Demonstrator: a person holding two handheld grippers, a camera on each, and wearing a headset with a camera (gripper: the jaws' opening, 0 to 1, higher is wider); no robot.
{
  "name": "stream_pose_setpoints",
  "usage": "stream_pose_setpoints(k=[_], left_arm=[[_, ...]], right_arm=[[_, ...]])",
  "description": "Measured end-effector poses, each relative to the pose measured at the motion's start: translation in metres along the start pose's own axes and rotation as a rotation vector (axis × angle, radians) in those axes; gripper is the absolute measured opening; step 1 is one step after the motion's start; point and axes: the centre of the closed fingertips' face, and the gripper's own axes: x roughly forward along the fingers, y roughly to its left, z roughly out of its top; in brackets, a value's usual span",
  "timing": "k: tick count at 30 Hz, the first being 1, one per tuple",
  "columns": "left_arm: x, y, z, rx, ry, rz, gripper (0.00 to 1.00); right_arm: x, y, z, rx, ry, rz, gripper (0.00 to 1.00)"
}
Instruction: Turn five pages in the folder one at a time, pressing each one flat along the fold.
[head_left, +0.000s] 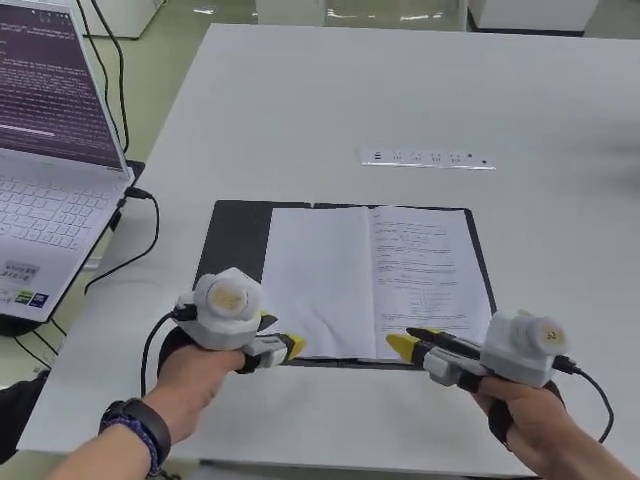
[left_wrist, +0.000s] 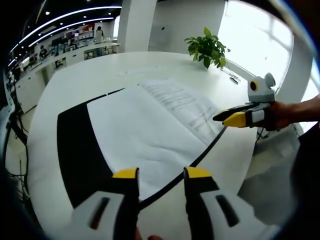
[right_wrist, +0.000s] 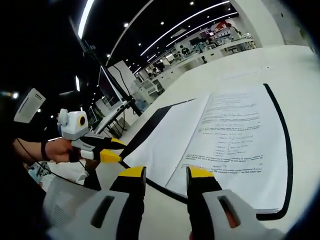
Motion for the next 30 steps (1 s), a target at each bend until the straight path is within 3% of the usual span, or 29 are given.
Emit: stream_pose_setpoints(k=[6, 14, 23, 30], left_arm=[[-0.011, 0.003, 0.007, 0.027, -0.008, 0.007, 0.35], [-0.028, 0.007, 0.008, 0.050, -0.010, 0.031, 0.39], [-0.048, 0.013, 0.011, 0.077, -0.021, 0.040, 0.44], [-0.064, 0.014, 0.017, 0.078, -0.055, 0.039, 0.51]], right_arm=[[-0.014, -0.007, 0.005, -0.062, 0.031, -0.027, 0.37], [-0.032, -0.010, 0.018, -0.090, -0.010, -0.048, 0.43], [-0.057, -0.017, 0.021, -0.115, -0.015, -0.081, 0.50], [-0.073, -0.021, 0.031, -0.151, -0.025, -0.107, 0.55]])
